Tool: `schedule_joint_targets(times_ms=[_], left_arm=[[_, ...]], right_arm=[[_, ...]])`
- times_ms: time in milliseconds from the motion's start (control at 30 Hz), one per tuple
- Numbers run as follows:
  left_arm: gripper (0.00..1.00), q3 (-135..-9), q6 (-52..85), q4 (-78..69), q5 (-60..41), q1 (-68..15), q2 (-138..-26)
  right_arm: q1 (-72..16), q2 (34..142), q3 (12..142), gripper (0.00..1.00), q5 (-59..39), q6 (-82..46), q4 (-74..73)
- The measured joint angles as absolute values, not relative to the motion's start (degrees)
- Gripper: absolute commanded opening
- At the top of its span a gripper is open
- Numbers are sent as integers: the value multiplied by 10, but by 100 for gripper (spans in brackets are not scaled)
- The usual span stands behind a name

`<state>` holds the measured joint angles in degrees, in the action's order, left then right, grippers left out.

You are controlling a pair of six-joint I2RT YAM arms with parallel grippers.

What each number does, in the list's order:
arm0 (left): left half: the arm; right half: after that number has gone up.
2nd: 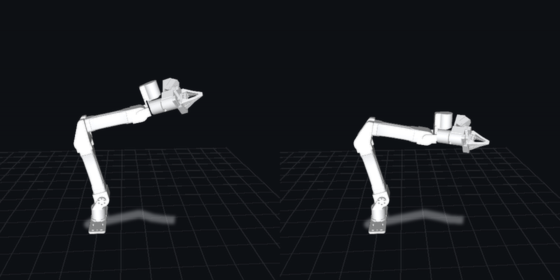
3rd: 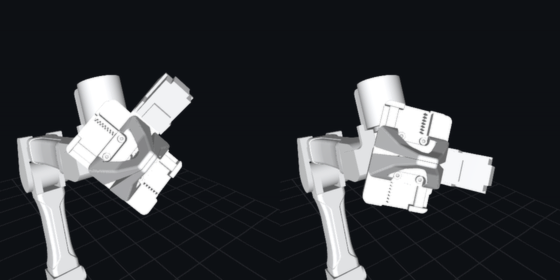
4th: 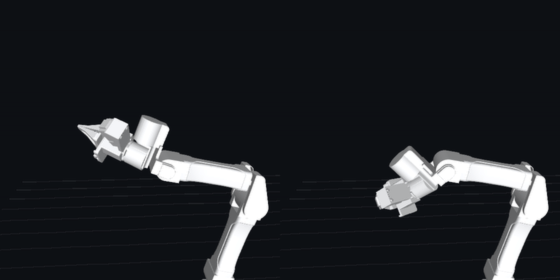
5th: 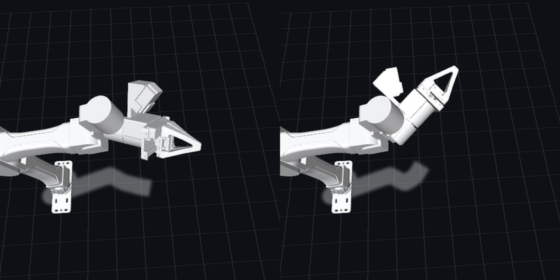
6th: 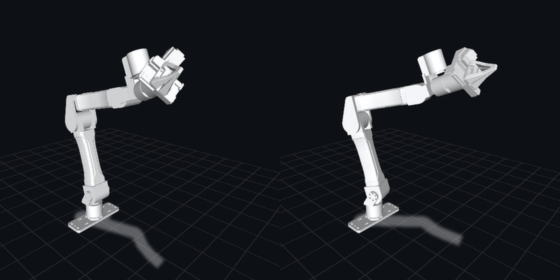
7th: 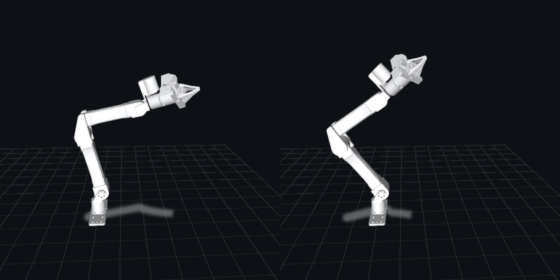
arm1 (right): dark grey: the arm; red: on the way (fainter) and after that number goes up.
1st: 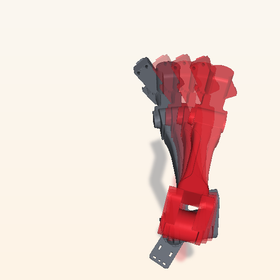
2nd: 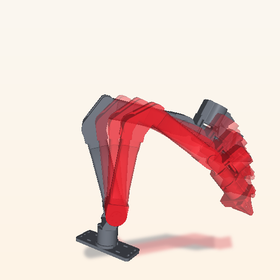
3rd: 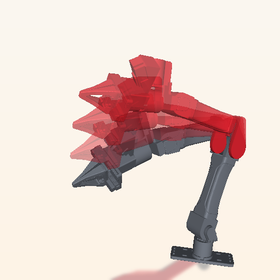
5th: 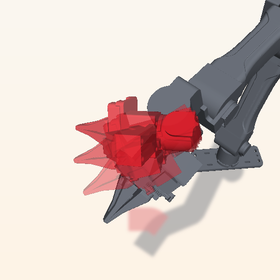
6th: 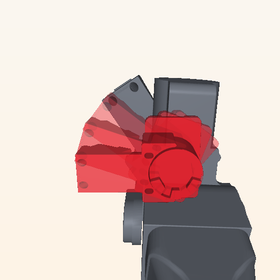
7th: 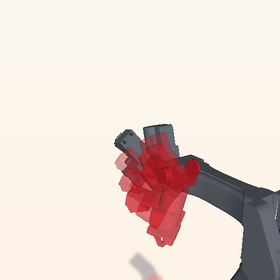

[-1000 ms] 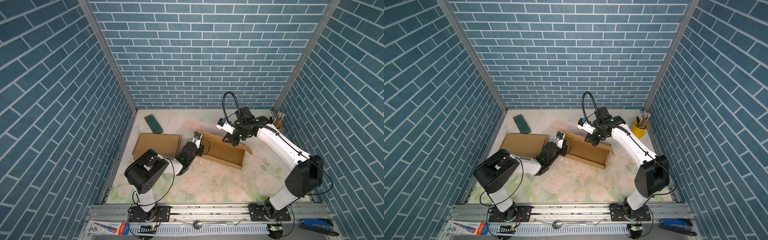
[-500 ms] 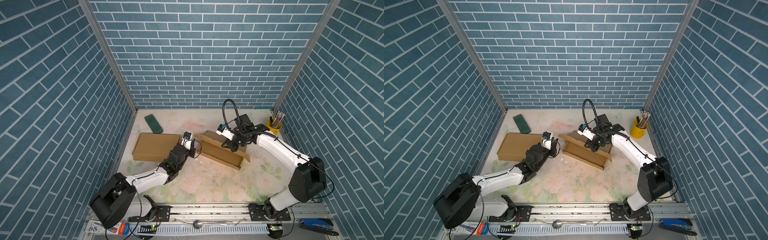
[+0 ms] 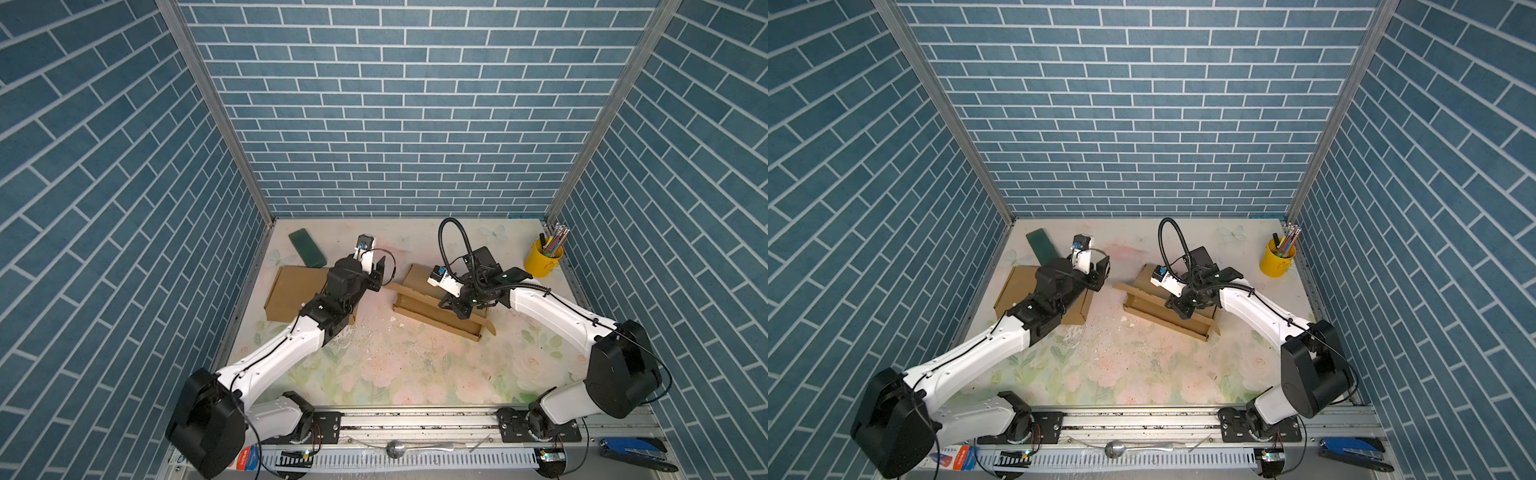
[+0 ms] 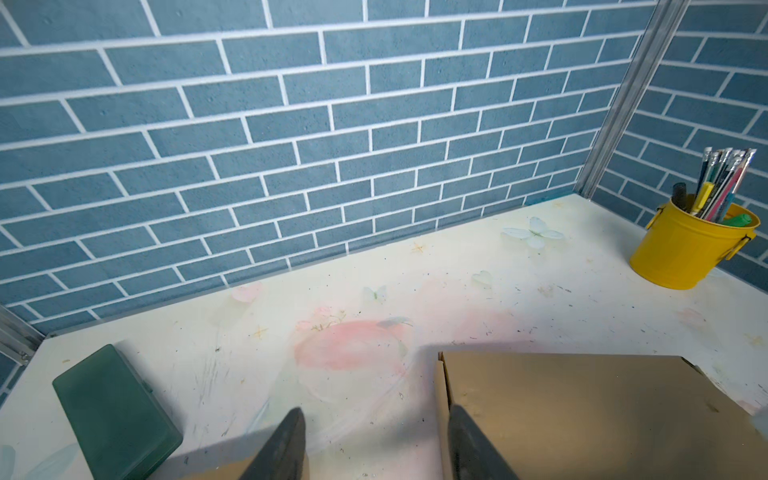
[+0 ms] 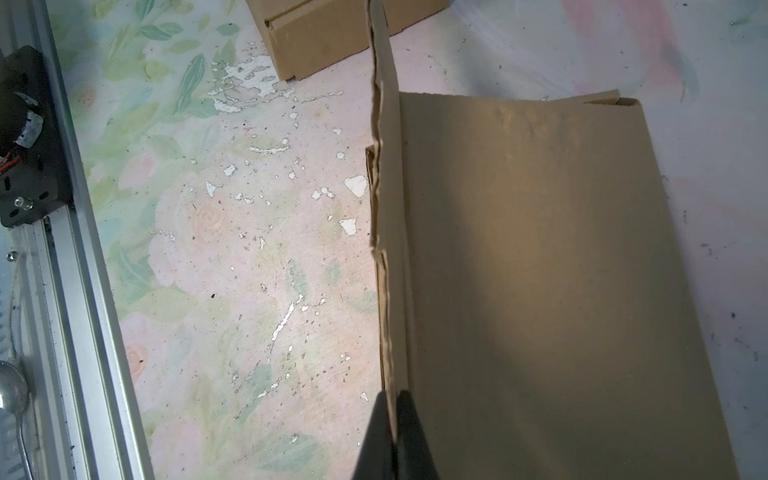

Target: Fold the paper box

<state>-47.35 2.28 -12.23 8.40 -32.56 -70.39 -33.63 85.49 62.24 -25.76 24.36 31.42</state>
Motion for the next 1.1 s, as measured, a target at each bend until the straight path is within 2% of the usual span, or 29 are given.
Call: schedule_joint_targets(times_ms=[267, 600, 800, 933, 1100], left_arm=[[56, -599, 42, 8, -10, -306, -824], [57, -621, 55, 61, -67, -305, -879], [58, -632, 59, 64, -94, -298, -907], [58, -641, 62, 68, -110, -297, -930], [50, -646, 69, 69, -136, -298, -959]], right_arm=[[-356, 883, 606, 3, -260, 243, 297], [-370, 910, 583, 35, -261, 215, 268], [-371, 907, 581, 46, -272, 191, 267], [-365, 883, 580, 47, -300, 163, 264], [-347, 847, 572, 45, -328, 103, 239]])
